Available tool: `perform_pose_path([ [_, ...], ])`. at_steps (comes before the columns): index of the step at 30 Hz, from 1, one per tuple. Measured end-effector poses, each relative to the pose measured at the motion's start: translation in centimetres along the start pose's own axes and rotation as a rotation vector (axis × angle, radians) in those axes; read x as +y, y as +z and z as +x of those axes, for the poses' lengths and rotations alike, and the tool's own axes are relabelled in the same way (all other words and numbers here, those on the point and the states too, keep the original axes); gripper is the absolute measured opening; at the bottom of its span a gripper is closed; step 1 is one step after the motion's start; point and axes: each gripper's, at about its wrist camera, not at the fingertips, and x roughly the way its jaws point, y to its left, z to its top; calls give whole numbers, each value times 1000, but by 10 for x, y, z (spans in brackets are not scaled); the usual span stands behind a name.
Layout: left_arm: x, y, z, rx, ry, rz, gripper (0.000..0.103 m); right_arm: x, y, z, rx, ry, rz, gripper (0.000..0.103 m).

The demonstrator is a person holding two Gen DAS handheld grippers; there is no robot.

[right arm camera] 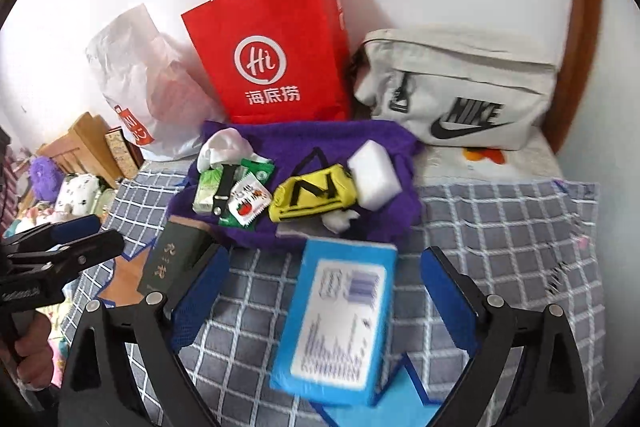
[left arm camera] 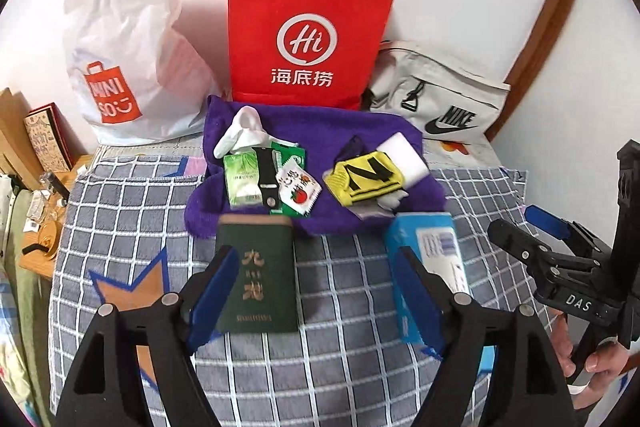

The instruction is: Organize soft objects

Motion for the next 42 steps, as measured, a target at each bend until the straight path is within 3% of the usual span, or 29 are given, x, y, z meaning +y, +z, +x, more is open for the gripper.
perform_pose_path([
  [6,-10,-34,-37,-43,12,17,83,10,-27,-45,-73,-56,-14,97],
  [11,-17,-62,-63,-94,62,4,92,17,-52,-74,-85,-44,-9,97],
  [24,-39,-127,-117,-197,135,23,93,24,-119,-129,-115,-63,-9,97],
  [42,-44,-146,-145,-266,158,7,93,26,-141,-166,-164,-87,-26,97],
])
